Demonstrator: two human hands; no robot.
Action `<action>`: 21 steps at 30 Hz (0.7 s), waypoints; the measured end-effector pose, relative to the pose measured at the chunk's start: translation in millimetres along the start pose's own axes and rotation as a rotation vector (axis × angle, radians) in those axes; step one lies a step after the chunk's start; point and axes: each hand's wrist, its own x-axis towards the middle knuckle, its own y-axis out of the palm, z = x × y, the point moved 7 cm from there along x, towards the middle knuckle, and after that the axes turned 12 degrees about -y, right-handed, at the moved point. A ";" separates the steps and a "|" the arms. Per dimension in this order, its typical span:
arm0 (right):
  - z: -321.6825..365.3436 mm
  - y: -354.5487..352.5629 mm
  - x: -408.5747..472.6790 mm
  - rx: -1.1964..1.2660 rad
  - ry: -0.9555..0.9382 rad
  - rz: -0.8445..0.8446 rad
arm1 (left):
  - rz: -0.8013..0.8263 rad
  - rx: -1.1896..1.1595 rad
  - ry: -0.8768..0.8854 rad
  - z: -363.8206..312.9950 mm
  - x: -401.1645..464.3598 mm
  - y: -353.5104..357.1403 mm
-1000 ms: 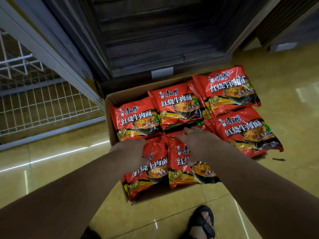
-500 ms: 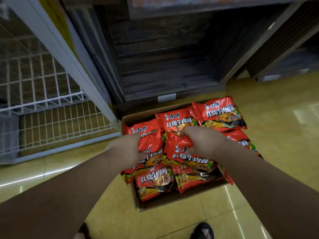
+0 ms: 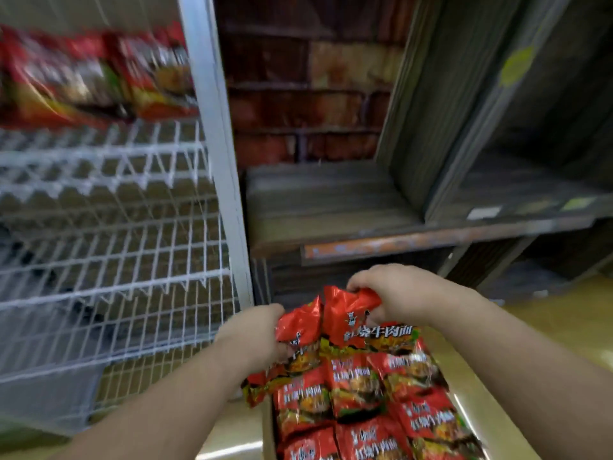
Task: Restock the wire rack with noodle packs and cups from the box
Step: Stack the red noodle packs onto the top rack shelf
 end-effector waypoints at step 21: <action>229.8 -316.1 -10.1 -0.260 -0.325 -0.241 | -0.394 -0.255 0.021 101.8 -135.8 -346.8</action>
